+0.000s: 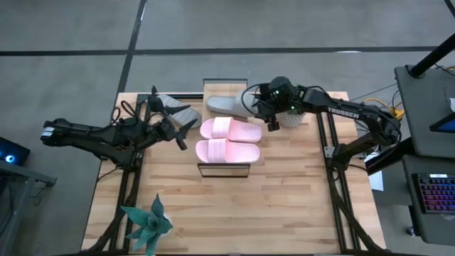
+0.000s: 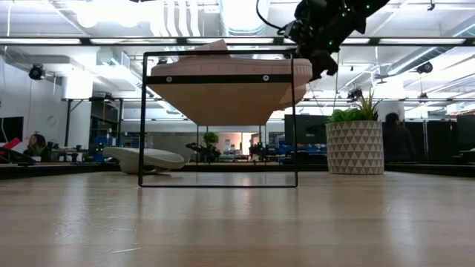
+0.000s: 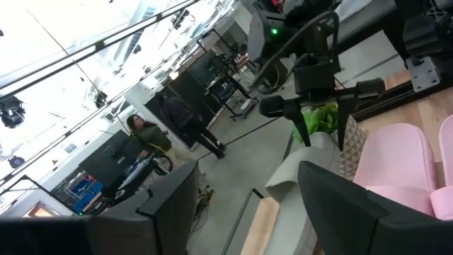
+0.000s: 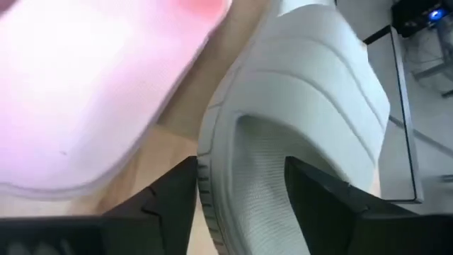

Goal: Pick and place slides into the shelf
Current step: Put the bottom gray slipper on the shelf

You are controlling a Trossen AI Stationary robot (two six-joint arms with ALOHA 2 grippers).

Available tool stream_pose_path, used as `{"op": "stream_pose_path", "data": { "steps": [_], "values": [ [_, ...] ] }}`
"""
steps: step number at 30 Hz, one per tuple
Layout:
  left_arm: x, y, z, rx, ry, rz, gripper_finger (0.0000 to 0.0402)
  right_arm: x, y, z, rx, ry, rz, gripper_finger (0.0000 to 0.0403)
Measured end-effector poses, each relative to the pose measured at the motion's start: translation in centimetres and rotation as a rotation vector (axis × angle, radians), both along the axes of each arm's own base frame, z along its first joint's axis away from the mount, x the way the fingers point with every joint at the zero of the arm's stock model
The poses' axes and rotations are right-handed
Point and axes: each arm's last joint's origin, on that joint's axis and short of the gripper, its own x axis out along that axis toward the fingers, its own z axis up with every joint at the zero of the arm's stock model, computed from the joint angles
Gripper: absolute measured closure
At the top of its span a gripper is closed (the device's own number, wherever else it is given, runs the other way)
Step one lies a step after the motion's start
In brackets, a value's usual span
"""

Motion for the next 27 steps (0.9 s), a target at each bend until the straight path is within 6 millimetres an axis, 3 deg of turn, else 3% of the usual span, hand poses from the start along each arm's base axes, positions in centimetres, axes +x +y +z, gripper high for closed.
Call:
{"op": "stream_pose_path", "data": {
  "steps": [7, 17, 27],
  "values": [
    [0.0, 0.0, 0.0, 0.000, 0.000, 0.000, 0.0175, 0.0, 0.0, 0.4, -0.006, -0.002, 0.003, 0.0173],
    [0.0, 0.0, 0.0, 0.000, 0.000, 0.000, 0.0175, 0.0, 0.0, 0.7, -0.025, 0.000, 0.018, 0.0172],
    [0.0, 0.0, 0.0, 0.000, 0.001, 0.002, 0.0175, -0.1, 0.1, 3.2, 0.037, -0.021, -0.010, 0.0177]
  ]
}}
